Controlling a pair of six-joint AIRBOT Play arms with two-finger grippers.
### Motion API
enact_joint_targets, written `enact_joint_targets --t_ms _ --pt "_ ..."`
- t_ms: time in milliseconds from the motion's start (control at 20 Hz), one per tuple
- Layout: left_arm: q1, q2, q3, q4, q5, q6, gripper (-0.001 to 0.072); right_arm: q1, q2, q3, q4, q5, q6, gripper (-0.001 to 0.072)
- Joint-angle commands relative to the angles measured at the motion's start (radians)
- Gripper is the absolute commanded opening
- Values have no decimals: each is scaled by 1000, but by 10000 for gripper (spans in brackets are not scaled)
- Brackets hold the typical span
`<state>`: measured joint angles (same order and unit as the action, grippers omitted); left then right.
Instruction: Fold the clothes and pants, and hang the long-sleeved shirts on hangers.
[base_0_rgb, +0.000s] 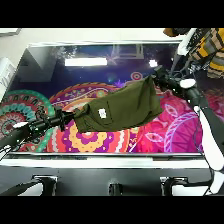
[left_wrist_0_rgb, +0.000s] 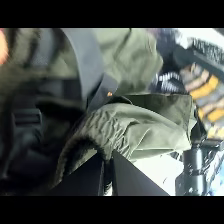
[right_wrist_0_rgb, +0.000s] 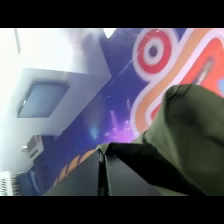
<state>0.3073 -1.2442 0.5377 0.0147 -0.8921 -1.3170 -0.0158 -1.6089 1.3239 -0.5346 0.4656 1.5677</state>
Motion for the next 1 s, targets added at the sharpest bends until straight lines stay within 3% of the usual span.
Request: enact_joint_targets --t_ms 0,50,150,200,300,450,600,650,750,850,950 --pt "1 -27 1 -29 82 14 18 15 -94 32 3 -12 0 19" --pt "1 -28 1 -30 94 22 18 25 -111 32 3 -12 0 27" --pt "1 -33 1 -29 100 47 28 39 -129 32 3 -19 -1 200" --pt "1 -34 1 -30 100 58 89 44 -131 32 2 -18 -1 286" --pt "1 -33 1 -30 100 66 335 34 -122 34 -5 9 -3 396" --pt "23 -31 17 -13 77 144 339 -53 -67 41 -64 172 -26 472" --pt "63 -21 77 156 26 150 339 -214 -26 82 -218 460 0 487" --pt "68 -13 104 230 13 142 340 -262 -24 93 -266 536 0 522" --pt "64 16 162 382 4 98 339 -328 -28 94 -297 618 -24 567" --pt "52 48 218 513 3 23 340 -348 -40 94 -330 649 -83 693" --pt "39 71 269 620 2 -47 340 -347 -66 93 -335 668 -145 700"
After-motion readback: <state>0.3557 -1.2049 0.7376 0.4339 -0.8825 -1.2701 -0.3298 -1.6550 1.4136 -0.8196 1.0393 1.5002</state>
